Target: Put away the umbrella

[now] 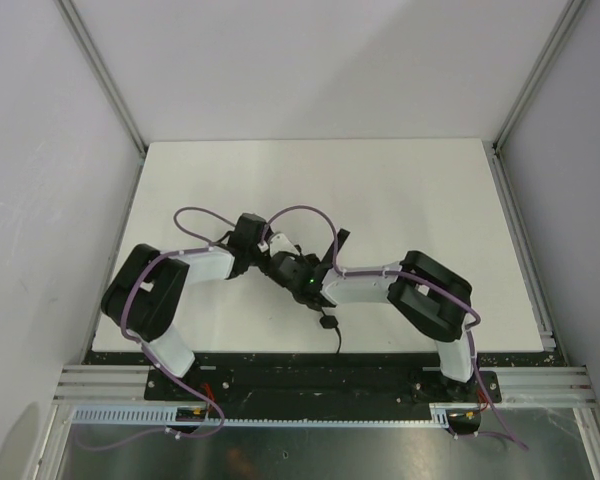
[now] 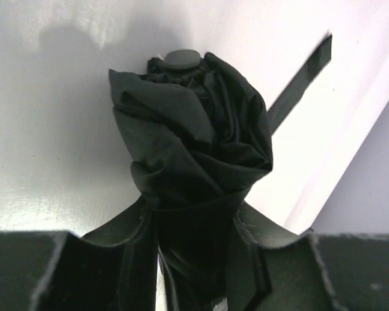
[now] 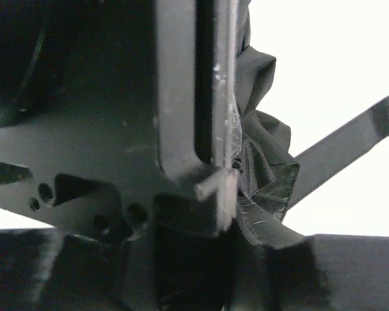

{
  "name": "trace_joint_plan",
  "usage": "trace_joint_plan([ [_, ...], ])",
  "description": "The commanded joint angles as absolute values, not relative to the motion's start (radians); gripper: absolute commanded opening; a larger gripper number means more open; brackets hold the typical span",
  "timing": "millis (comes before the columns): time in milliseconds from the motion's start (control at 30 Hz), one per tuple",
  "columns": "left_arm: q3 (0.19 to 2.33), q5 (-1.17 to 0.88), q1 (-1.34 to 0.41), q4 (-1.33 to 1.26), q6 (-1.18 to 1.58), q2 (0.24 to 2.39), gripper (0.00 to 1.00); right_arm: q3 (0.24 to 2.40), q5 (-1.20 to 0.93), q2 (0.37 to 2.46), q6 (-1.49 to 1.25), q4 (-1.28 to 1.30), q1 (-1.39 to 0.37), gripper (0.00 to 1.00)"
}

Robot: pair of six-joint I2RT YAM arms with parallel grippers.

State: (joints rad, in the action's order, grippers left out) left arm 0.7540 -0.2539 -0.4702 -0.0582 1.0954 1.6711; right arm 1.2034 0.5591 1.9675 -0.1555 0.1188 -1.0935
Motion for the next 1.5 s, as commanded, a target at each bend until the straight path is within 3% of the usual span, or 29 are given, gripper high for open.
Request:
trace_joint_plan([
  [0, 0.722, -0.218, -0.502, 0.149, 1.069, 1.7, 0.0, 1.202, 0.525, 2.025, -0.188, 0.167, -1.064, 0.12],
  [33, 0.724, -0.217, -0.502, 0.15, 1.065, 1.697, 0.04, 1.179, 0.498, 2.019, -0.198, 0.156, -1.058, 0.06],
  [100, 0.728, -0.213, -0.497, 0.15, 1.058, 1.69, 0.21, 1.117, 0.406, 1.993, -0.218, 0.116, -1.036, 0.02],
  [200, 0.734, -0.207, -0.489, 0.149, 1.041, 1.693, 0.45, 1.012, 0.218, 1.951, -0.252, 0.038, -0.986, 0.0],
  [300, 0.743, -0.193, -0.485, 0.149, 1.02, 1.703, 0.61, 0.899, -0.045, 1.903, -0.293, -0.126, -0.915, 0.0],
  [367, 0.748, -0.186, -0.486, 0.149, 1.01, 1.715, 0.69, 0.853, -0.232, 1.895, -0.327, -0.218, -0.862, 0.0],
  [500, 0.741, -0.152, -0.485, 0.148, 0.994, 1.735, 0.73, 0.806, -0.528, 1.924, -0.396, -0.378, -0.776, 0.0],
  [633, 0.741, -0.132, -0.485, 0.146, 0.981, 1.758, 0.62, 0.783, -0.775, 1.993, -0.495, -0.555, -0.709, 0.0],
  [767, 0.746, -0.126, -0.485, 0.134, 0.972, 1.766, 0.35, 0.778, -0.862, 2.033, -0.548, -0.626, -0.679, 0.0],
  [900, 0.74, -0.142, -0.485, 0.129, 0.975, 1.761, 0.1, 0.779, -0.776, 1.984, -0.514, -0.55, -0.674, 0.02],
  [1000, 0.728, -0.156, -0.485, 0.126, 0.988, 1.746, 0.02, 0.79, -0.606, 1.901, -0.447, -0.412, -0.697, 0.27],
  [1200, 0.719, -0.169, -0.486, 0.126, 1.008, 1.729, 0.0, 0.871, -0.2, 1.739, -0.319, -0.134, -0.802, 0.82],
  [1333, 0.719, -0.182, -0.49, 0.127, 1.023, 1.731, 0.0, 0.943, 0.109, 1.702, -0.241, -0.028, -0.916, 0.97],
  [1467, 0.72, -0.199, -0.5, 0.127, 1.051, 1.732, 0.0, 1.043, 0.434, 1.778, -0.202, 0.069, -1.04, 0.99],
])
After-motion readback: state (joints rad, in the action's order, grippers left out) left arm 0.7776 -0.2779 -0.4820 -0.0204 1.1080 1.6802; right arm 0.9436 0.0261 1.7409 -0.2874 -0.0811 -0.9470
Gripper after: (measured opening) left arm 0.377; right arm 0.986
